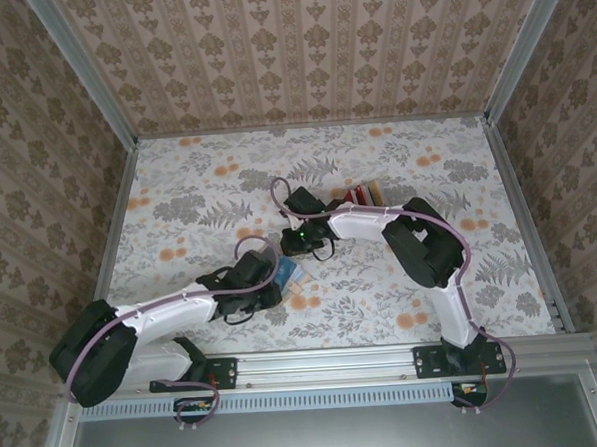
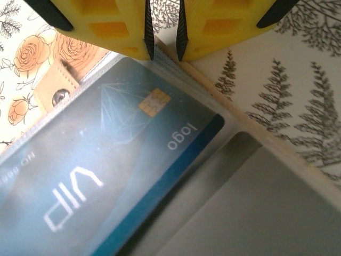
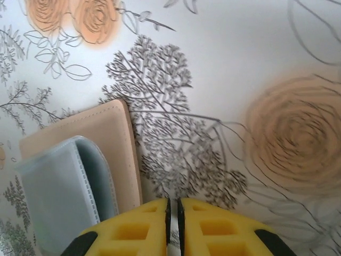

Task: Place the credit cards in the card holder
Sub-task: Rotate the card holder at the center of the table, then pick up the credit card from the storage box.

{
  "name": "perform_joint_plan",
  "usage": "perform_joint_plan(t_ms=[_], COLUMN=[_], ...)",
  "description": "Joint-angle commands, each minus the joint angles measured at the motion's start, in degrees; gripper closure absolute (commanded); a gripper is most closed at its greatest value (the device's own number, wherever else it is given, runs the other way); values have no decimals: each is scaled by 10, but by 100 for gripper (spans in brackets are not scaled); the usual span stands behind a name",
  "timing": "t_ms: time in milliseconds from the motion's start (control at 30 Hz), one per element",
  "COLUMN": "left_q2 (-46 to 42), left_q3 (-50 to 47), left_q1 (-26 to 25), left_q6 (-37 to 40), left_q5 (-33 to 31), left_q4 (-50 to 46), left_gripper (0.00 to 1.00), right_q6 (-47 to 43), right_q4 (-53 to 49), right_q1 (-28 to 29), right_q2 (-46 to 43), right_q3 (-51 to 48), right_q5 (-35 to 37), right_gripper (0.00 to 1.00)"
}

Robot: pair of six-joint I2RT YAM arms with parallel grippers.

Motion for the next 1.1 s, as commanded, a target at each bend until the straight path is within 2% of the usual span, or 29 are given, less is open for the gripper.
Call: perform_joint_plan(t_ms=[0,267,500,700,833,1067], left_q2=[5,72,120,118,104,122], left_q3=[-7,49,100,109,140,210], left_q1=[-16,-62,-100,-100,-94,-36], left_q6=[-40,-48,-50,-45,-15,53], left_q5=[1,-15,-26,-34,-59,-43], left_q4=[23,62,56,47,1,-23], left_gripper=[77,77,77,77,76,70], right_q6=[-48,-72,-97,-95,-97,-98], right_q4=[-51,-86,-131,-115,-105,-85], right_q1=[12,-6,-76,-133,-168,-239], right_q2=[38,14,-99,-220,-294,-386], right_q3=[40,65,51,-39,-98,-165], right_q5=[-63,-62,-31,-24,-6,33], right_gripper=[83,79,75,74,71,64])
